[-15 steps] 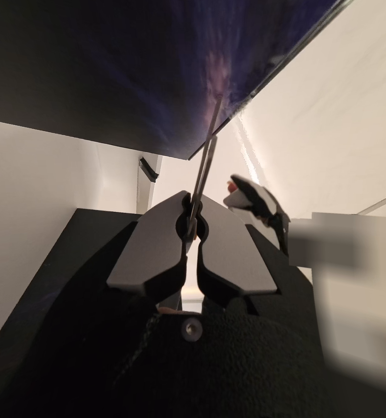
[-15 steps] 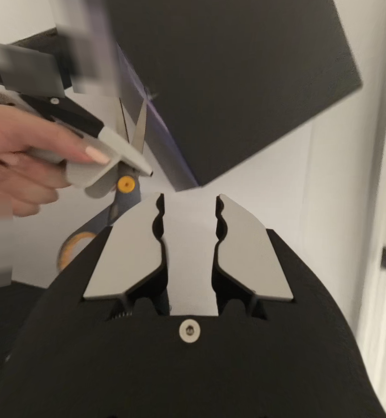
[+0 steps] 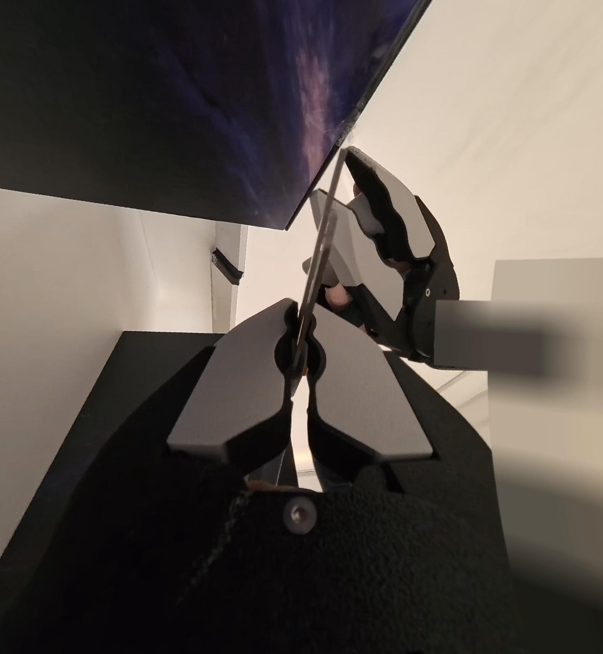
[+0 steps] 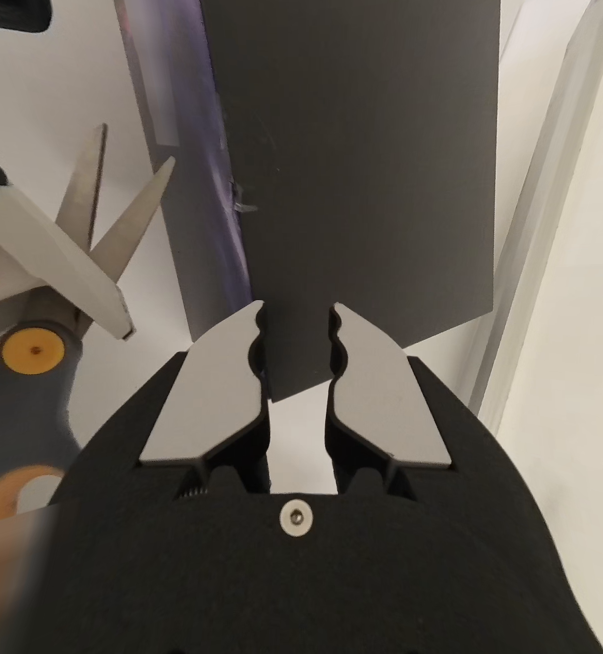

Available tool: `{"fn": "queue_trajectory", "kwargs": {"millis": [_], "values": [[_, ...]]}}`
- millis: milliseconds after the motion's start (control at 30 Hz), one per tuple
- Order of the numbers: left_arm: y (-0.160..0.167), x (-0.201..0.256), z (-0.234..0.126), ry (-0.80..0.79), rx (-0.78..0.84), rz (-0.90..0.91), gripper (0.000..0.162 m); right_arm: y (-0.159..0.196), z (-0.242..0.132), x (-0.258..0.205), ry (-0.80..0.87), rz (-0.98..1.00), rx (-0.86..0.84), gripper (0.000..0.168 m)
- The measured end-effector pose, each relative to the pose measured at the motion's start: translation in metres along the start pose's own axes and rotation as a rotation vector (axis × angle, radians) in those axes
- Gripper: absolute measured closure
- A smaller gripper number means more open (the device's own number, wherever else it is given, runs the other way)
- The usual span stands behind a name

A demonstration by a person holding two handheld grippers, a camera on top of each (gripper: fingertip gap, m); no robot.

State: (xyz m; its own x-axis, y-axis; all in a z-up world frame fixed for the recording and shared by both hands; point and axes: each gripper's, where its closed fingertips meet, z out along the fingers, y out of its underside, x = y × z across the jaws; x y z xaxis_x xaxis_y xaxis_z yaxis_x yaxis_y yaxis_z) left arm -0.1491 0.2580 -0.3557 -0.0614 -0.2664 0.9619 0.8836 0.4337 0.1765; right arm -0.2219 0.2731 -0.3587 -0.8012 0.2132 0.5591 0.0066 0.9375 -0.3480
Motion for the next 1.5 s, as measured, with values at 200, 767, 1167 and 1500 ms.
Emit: {"fn": "queue_trajectory", "kwargs": {"millis": [200,767,1167,1500], "values": [[0.002,0.0,-0.005,0.028,0.001,0.014,0.162,0.002,0.003,-0.009,0.028,-0.047,-0.011,0.14],[0.006,0.006,-0.005,0.061,-0.025,0.054,0.161,-0.001,0.003,-0.017,0.159,-0.166,-0.057,0.162],[0.004,0.006,-0.004,0.063,-0.032,0.056,0.161,-0.002,0.001,-0.016,0.123,-0.134,-0.048,0.167],[0.006,0.001,-0.003,0.061,-0.037,0.048,0.161,0.016,-0.006,-0.006,0.092,-0.087,-0.087,0.152]]}}
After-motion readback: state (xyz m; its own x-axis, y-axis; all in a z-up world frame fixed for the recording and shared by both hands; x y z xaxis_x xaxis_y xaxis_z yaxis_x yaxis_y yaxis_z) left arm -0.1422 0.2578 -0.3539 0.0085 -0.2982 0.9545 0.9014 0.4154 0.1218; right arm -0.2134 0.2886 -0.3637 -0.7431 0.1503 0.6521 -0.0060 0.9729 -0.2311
